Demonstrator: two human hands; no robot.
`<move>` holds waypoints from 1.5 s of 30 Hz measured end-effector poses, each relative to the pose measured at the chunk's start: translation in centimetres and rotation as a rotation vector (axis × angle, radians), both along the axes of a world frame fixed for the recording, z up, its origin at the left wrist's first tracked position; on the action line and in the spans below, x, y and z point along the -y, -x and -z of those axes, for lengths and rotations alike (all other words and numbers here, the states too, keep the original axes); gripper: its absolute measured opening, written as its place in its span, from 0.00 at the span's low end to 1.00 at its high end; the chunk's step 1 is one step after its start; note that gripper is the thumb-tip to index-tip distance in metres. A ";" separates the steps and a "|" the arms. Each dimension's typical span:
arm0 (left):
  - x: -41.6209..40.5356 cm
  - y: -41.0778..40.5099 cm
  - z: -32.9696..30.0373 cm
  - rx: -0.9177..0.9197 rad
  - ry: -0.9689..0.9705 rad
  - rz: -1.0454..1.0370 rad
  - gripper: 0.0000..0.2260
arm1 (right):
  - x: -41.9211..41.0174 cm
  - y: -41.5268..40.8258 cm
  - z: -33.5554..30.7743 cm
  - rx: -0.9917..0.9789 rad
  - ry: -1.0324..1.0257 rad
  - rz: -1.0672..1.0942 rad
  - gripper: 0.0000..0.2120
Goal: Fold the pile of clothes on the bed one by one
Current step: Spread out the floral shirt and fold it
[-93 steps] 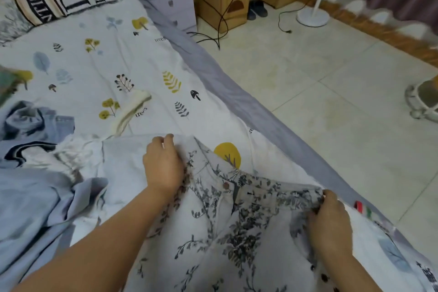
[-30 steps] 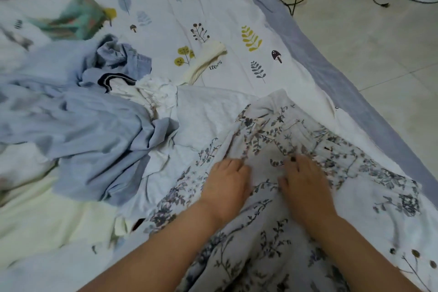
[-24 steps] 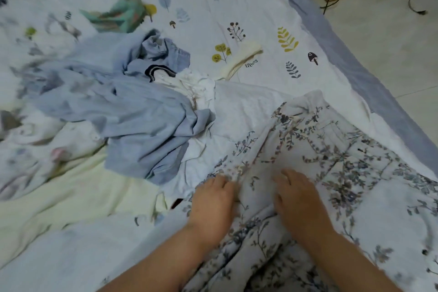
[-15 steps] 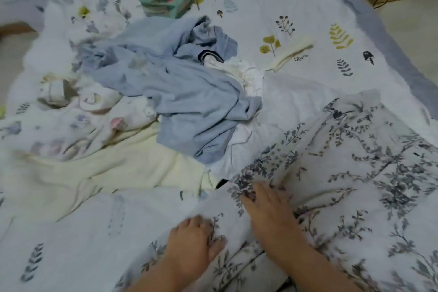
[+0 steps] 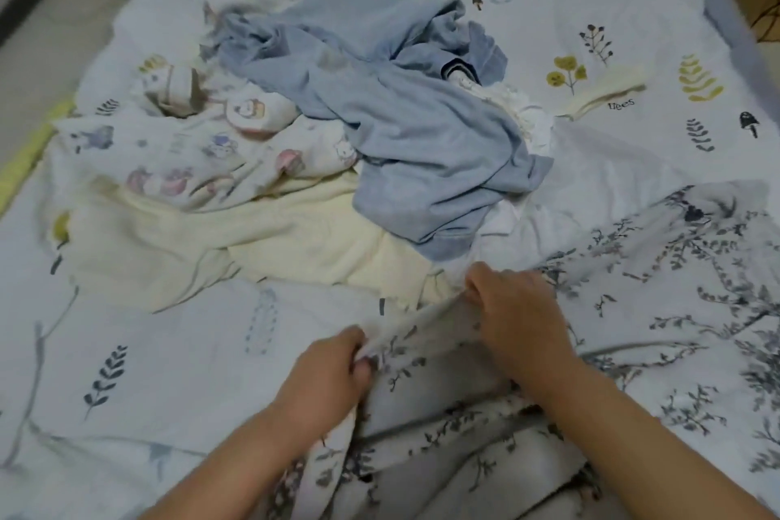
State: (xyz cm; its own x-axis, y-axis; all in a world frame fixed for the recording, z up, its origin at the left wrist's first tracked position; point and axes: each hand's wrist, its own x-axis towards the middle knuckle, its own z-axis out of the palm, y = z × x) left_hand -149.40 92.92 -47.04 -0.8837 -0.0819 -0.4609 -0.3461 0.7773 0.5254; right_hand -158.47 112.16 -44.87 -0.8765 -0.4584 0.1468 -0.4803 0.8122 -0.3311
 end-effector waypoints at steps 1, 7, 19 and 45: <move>1.3 0.6 -1.1 -0.092 -0.007 -0.046 0.07 | 0.6 0.6 -0.7 -0.015 0.056 0.016 0.07; 5.3 2.3 -3.1 -0.126 0.371 0.240 0.13 | 3.5 5.6 -2.1 0.001 0.095 0.182 0.08; 13.3 0.0 -0.1 -0.402 0.575 -0.143 0.11 | 7.3 3.9 2.3 -0.079 -0.268 0.176 0.16; 26.1 -2.9 2.4 -0.077 0.075 -1.083 0.31 | 13.1 -0.1 6.4 0.211 -0.477 -0.033 0.31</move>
